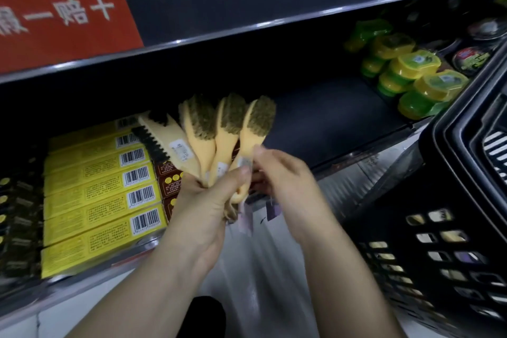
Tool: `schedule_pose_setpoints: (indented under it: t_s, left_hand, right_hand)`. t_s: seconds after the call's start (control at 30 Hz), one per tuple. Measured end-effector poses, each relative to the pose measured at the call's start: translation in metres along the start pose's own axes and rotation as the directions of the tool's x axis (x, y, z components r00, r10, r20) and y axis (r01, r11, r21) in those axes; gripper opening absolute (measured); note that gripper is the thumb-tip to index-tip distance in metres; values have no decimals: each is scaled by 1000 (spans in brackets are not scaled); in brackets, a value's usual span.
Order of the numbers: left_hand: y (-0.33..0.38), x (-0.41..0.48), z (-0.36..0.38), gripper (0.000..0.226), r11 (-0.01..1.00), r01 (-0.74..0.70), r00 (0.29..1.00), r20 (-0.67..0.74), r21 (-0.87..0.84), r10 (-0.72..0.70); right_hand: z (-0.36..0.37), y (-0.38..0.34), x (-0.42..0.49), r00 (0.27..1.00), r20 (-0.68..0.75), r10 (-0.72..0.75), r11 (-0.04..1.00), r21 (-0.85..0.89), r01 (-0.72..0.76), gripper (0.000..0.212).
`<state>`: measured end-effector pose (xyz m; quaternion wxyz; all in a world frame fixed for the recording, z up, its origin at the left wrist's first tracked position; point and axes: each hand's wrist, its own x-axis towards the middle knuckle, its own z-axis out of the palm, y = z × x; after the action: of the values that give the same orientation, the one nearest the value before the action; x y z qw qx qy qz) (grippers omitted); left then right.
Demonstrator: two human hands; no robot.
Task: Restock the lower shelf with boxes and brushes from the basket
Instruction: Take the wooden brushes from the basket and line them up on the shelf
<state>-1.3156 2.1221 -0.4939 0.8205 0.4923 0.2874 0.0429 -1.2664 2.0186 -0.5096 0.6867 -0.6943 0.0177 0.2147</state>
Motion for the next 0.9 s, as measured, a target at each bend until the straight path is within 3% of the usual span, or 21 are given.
schedule_pose_setpoints:
  t_s: [0.13,0.23,0.3,0.43,0.57,0.63,0.73,0.9]
  left_hand:
    - [-3,-4,3,39,1000,16,1000,11,5,-16]
    - [-5,-3,0,15,996,45,997,-61,-75,-49]
    - [-5,-1,-3,8,996,56,990,-125,-63,-64]
    - [-3,1,-11,15,990,108,980,-158,-95,-122]
    - [-3,3,-16,17,977,174,977,-102,-121,-187]
    - [-2,2,-17,19,974,177,981,-56,-141,-186]
    - [-2,2,-19,42,979,171,985,-18,-108,-174]
    - [-2,3,-20,28,983,166,985,-27,-74,-168]
  right_hand:
    - [7,-4,-14,1000,14,-1,982,187,-2,14]
    - [-5,-3,-8,1000,13,6,969,246,-9,9]
    - [-18,0,4,998,-64,13,968,249,3,11]
    - [-49,5,45,945,-326,33,994,-87,-64,19]
    - [-50,17,74,964,-254,75,930,-331,-160,22]
    - [-44,26,84,969,-228,100,917,-356,-179,25]
    - [-41,37,90,973,-201,116,905,-382,-187,26]
    - [-40,45,94,981,-181,76,882,-446,-150,25]
